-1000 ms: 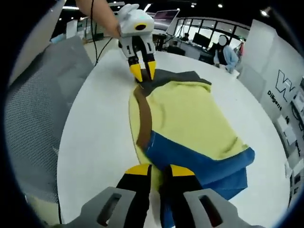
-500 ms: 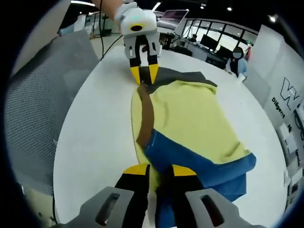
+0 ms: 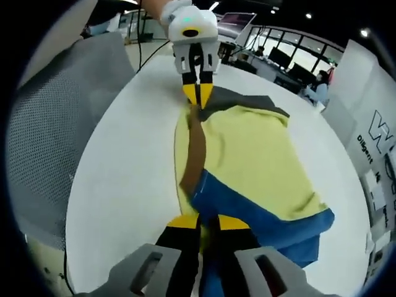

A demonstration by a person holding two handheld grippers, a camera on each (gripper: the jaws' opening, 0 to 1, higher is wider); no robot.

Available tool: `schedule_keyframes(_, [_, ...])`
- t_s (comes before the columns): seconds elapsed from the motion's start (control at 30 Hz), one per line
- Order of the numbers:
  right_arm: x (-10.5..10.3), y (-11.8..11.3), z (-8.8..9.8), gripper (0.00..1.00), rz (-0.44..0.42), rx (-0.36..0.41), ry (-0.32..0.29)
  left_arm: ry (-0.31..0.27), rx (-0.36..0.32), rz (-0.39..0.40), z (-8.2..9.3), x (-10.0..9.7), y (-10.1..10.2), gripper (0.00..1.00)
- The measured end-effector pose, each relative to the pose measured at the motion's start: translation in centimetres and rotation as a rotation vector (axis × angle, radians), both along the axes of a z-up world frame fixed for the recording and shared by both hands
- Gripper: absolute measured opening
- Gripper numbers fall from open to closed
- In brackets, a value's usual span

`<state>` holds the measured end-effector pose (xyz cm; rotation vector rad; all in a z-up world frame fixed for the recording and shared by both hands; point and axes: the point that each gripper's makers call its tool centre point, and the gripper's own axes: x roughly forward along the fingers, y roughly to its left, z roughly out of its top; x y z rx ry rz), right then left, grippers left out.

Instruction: Fold the garment on the visible template until the final outline fits inside the template.

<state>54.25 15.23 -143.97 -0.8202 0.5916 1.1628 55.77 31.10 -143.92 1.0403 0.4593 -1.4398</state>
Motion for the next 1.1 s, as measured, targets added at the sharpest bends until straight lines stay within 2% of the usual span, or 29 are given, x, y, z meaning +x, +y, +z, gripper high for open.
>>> schedule_keyframes(0.43, [0.3, 0.3, 0.7, 0.00, 0.006, 0.018, -0.002, 0.048, -0.069, 0.101, 1.4, 0.9, 0.0, 0.01])
schedule_keyframes(0.53, [0.7, 0.3, 1.2, 0.00, -0.013, 0.037, 0.000, 0.073, -0.107, 0.145, 2.3, 1.3, -0.2, 0.01])
schedule_keyframes(0.87, [3.8, -0.2, 3.9, 0.00, -0.080, 0.081, -0.047, 0.075, -0.171, 0.222, 4.6, 4.2, -0.2, 0.01])
schedule_keyframes(1.1, [6.4, -0.8, 5.0, 0.00, -0.122, 0.094, -0.071, 0.080, -0.217, 0.277, 6.1, 6.9, -0.6, 0.01])
